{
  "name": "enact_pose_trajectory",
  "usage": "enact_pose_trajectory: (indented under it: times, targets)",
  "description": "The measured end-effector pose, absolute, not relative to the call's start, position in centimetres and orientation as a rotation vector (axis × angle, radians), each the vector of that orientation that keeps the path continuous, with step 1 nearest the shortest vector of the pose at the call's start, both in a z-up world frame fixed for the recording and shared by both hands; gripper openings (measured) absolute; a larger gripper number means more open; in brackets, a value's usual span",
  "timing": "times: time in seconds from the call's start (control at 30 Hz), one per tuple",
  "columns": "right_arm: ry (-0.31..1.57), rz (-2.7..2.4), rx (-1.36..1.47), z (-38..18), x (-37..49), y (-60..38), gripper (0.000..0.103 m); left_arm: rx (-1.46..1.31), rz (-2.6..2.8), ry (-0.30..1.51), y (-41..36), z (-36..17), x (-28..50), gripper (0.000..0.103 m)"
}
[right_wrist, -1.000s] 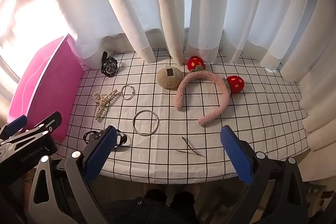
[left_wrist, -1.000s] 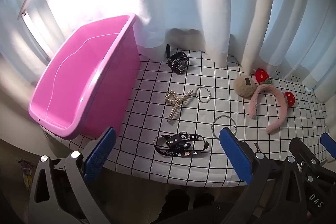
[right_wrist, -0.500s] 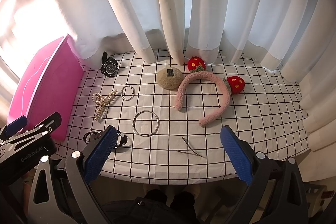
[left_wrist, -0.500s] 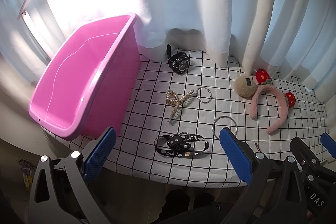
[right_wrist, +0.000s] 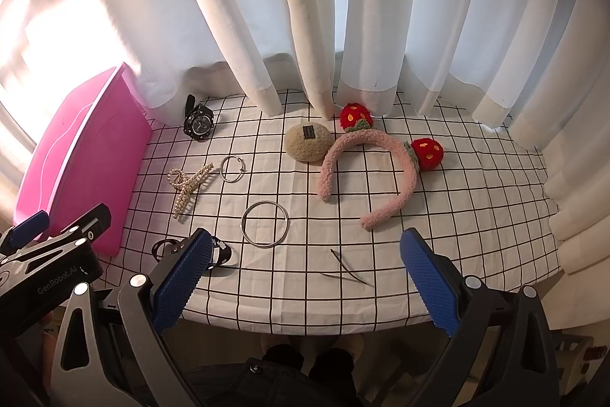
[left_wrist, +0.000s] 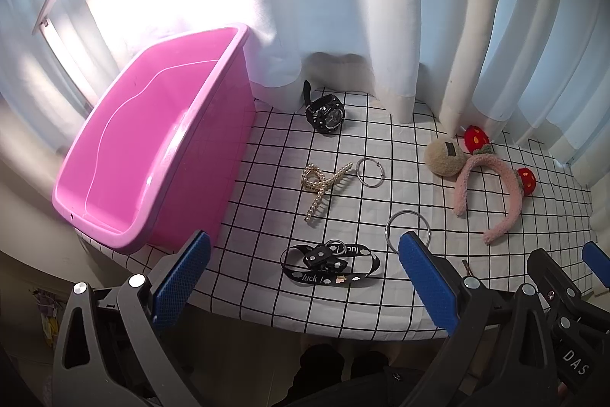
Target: Organize jewelry
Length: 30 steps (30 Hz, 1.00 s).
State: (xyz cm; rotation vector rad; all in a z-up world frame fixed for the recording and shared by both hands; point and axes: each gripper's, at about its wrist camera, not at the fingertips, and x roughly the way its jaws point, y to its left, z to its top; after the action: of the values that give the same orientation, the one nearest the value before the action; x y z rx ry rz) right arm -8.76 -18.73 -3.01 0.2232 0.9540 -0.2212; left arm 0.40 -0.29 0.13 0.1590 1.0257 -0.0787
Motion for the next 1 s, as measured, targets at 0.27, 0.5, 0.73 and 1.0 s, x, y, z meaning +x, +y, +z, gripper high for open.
enact_pose_trajectory:
  times: [0.27,0.5,0.73,1.0]
  targets:
    - [0.955,-0.221,0.224,-3.0,-8.8,-18.8,0.094,0.158,-0.079,1.024,-0.3,0.2,0.4,0.097]
    - [0.957,-0.223,0.229,-3.1,-8.7,-18.9,0.094,0.15,-0.079,1.03,0.0,0.1,0.1,0.097]
    - [0.96,-0.192,0.285,-4.8,-9.4,-19.8,0.094,0.14,-0.086,1.064,0.9,-1.4,0.1,0.097]
    - [1.016,-0.13,0.364,-9.8,-10.0,-20.9,0.094,0.157,-0.077,1.13,3.6,-6.9,-0.4,0.097]
